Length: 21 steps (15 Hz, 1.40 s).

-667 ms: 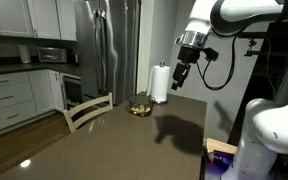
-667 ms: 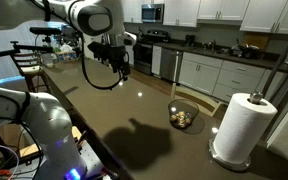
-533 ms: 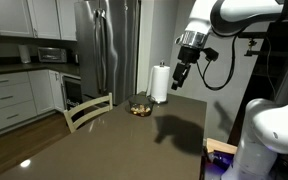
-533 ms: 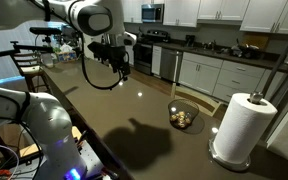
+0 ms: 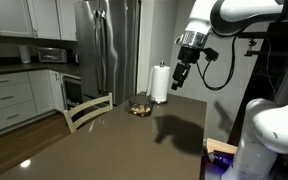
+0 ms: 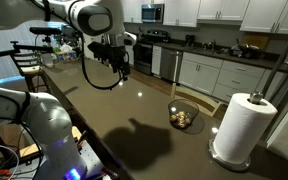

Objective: Take one object from the black basket and put it on the table

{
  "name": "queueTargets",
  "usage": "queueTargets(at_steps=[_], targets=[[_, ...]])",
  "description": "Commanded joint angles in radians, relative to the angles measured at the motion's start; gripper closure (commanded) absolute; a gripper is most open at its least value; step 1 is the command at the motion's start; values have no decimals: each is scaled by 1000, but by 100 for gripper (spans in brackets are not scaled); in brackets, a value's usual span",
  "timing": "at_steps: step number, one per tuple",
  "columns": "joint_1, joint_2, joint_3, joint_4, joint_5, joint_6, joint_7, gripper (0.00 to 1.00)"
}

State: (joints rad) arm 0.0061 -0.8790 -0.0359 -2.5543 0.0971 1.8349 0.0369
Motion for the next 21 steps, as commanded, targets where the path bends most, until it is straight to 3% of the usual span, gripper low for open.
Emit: queueTargets(at_steps=[1,6,15,21], targets=[[-13,17,4,14,3,2,-3,0],[-36,144,0,119,-19,29,2,0],[-62,513,-33,431,-45,-37,-5,0],[-87,681,-69,525,-47,-7,-4,0]])
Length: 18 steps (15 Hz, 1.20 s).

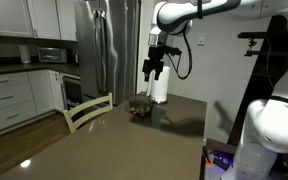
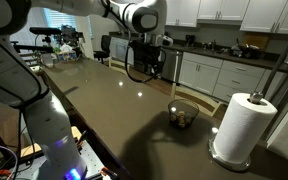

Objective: Take one object from the black basket and put it on the table

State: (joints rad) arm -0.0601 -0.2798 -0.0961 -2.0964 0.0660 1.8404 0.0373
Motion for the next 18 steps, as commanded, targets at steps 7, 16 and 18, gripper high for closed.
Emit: queueTargets(at_steps=[7,16,18], targets=[[-52,212,-48,117,-6,55,-21,0],[-66,267,-60,119,1,146,-1,0],[-65,271,-59,119,-11,172,10,0]])
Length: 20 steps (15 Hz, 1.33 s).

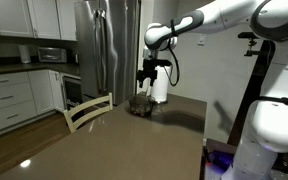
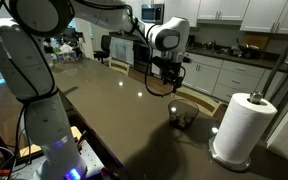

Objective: Take one object from the black basket and put it on the table

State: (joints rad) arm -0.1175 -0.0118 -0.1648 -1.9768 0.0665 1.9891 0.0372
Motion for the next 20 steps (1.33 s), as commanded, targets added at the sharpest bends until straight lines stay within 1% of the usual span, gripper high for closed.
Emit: queueTargets(at_steps=[1,5,7,11,16,20], targets=[[-8,22,10,8,-14,53,23,0],[-12,101,6,41,-13,161,30,0],[-15,147,2,64,-11,178,42,0],[-26,250,-12,140,0,118,83,0],[-60,366,-18,224,23,50,86,0],[-88,444,-15,292,41,-38,81,0]])
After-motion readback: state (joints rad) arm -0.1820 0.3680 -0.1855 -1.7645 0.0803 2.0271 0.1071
